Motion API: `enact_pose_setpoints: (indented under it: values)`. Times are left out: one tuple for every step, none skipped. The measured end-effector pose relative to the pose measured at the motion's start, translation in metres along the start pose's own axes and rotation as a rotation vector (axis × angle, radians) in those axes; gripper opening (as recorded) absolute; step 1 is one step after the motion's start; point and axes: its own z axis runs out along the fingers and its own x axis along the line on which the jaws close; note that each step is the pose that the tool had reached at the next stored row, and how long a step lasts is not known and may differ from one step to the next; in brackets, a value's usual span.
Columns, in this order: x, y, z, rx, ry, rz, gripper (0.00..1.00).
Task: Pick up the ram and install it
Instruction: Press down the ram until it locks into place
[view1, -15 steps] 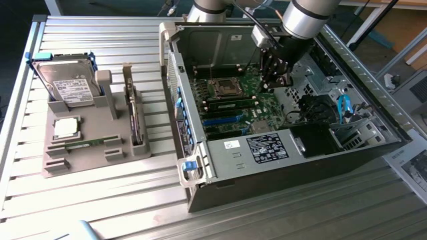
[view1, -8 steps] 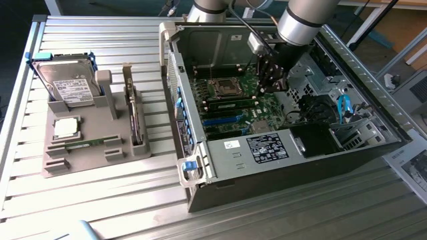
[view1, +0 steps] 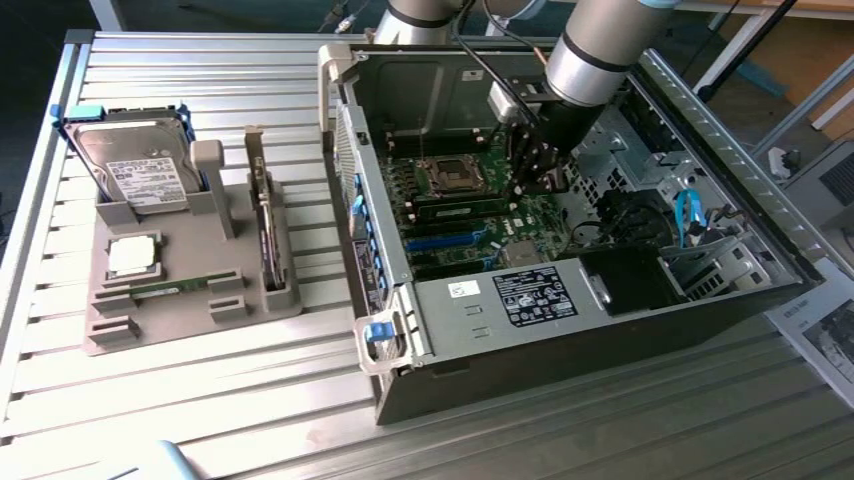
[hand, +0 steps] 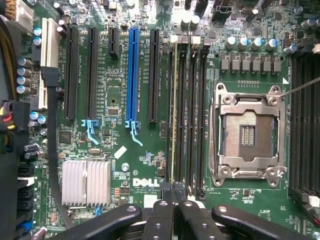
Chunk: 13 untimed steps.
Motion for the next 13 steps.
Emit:
enact_pose_setpoints:
  values:
    - [0.000, -0.0001, 0.0010, 0.0001, 0.0003, 0.000, 0.10]
    - [0.000, -0.0001, 0.0018, -0.0001, 0.0004, -0.001, 0.10]
    - [0.000, -0.0001, 0.0031, -0.0002, 0.0006, -0.001, 0.10]
    - [0.000, -0.0002, 0.0038, -0.0001, 0.0004, -0.001, 0.10]
    - [0.000, -0.0002, 0.0041, -0.0001, 0.0005, -0.001, 0.10]
    - [0.000, -0.0002, 0.0036, 0.0002, 0.0004, -0.001, 0.10]
    - [0.000, 0.0000, 0.0013, 0.0006, 0.0001, -0.001, 0.10]
    - [0.000, 0.0002, -0.0020, 0.0003, 0.0024, -0.001, 0.10]
    - [0.000, 0.0004, -0.0044, 0.0003, 0.0028, -0.001, 0.10]
    - [0.000, 0.0006, -0.0075, 0.0004, 0.0027, -0.001, 0.10]
    - [0.000, 0.0009, -0.0087, 0.0003, 0.0029, -0.001, 0.10]
    - [0.000, 0.0021, -0.0086, 0.0003, 0.0028, -0.002, 0.10]
    - [0.000, 0.0065, -0.0084, 0.0004, 0.0030, -0.002, 0.10]
